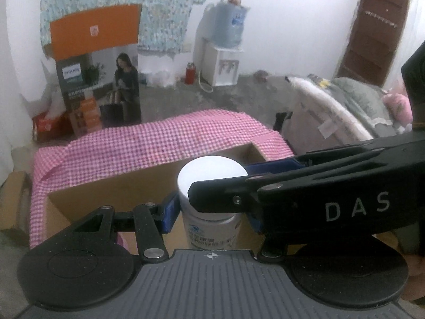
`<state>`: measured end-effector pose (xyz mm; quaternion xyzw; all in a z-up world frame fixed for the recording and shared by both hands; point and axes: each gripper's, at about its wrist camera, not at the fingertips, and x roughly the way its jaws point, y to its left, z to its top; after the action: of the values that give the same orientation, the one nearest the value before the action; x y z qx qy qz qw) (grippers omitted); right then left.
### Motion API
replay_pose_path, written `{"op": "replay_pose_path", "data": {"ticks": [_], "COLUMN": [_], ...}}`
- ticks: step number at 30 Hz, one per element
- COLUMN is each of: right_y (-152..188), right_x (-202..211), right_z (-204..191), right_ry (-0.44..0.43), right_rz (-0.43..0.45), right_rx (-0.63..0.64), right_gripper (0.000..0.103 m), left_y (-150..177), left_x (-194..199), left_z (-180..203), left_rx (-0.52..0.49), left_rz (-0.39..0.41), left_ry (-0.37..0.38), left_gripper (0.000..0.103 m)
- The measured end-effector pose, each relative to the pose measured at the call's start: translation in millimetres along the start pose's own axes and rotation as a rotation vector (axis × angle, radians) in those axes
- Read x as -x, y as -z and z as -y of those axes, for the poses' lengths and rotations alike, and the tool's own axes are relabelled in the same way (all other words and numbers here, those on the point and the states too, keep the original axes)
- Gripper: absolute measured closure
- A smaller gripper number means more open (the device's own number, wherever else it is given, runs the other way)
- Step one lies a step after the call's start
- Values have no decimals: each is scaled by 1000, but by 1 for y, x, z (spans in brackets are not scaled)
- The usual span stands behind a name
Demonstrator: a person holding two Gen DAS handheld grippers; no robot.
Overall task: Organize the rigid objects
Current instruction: 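Lift the white jar with the right gripper into the box and release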
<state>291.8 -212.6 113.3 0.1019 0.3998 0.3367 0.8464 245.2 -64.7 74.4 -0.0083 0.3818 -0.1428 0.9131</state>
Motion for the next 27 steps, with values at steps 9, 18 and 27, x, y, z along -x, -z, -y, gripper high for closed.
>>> {"op": "replay_pose_path", "data": {"ticks": [9,18,27], "right_y": [-13,-14,-10], "right_x": [-42,-77,-82], "right_z": [38,63,75], "right_ry": [7,6,-7], "right_rz": [-62,-102,-111], "right_rx": [-30,-46,-60], "right_gripper": [47,47,46], "left_y": [-12,-12,-12], "left_x": [-47,-81,-81], "left_z": [-10,-18,-18], "left_rx": [42,52,52], "left_rz": [-78,-134,-150], "left_ry": [-10,-25,0], "left_gripper": [50,50,32]}}
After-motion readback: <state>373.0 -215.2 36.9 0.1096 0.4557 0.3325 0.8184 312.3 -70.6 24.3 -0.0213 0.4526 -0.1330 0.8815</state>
